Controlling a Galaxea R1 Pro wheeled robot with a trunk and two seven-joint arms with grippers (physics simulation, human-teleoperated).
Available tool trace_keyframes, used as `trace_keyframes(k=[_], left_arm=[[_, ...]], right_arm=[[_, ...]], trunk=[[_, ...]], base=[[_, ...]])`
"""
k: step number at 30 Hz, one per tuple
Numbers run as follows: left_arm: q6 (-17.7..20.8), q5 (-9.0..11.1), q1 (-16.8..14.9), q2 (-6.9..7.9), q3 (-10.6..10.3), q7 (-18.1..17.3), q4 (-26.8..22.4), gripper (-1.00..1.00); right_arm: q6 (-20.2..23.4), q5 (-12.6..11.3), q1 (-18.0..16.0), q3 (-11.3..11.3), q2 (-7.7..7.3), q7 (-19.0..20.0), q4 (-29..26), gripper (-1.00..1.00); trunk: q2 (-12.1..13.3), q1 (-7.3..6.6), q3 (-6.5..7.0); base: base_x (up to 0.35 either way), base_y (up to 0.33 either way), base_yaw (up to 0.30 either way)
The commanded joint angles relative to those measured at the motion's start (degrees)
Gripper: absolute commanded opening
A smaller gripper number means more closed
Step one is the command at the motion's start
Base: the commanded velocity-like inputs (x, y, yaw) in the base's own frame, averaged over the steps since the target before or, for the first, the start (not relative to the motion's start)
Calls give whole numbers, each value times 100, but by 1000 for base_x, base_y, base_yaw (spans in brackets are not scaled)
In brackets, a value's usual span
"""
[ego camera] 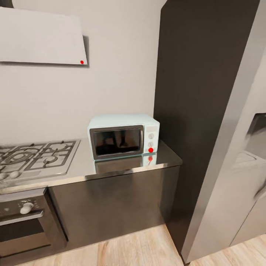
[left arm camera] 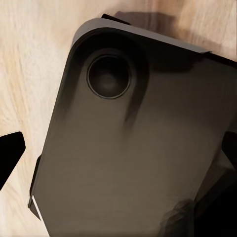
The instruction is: In the kitchen, take the popcorn bag from the countertop, put it into the microwave, and heat it until the popcorn is cooked so the cooked popcorn ends up inside the bag.
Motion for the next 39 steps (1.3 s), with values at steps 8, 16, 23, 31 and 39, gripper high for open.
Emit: trace_keyframes(k=[8,16,23,31,39], left_arm=[[-9,-4,1,-3,44,6,-5,100],[-9,4,1,-3,44,6,-5,100],[-9,5,1,-3,44,6,-5,100],[-9,5,1,-3,44,6,-5,100],[-9,5,1,-3,45,6,-5,100]], right_arm=[[-21,4,0,35,0,-1,3,100],[-53,44,0,50,4,-1,-4,100],[-56,48,0,52,8,-1,-15,100],[-52,41,0,49,3,-1,-15,100],[-55,7,0,28,1,-1,-15,100]], trunk=[[-2,0,-3],[-2,0,-3],[-2,0,-3],[-2,0,-3],[-2,0,-3]], base=[[0,0,274],[0,0,279],[0,0,283],[0,0,281],[0,0,144]])
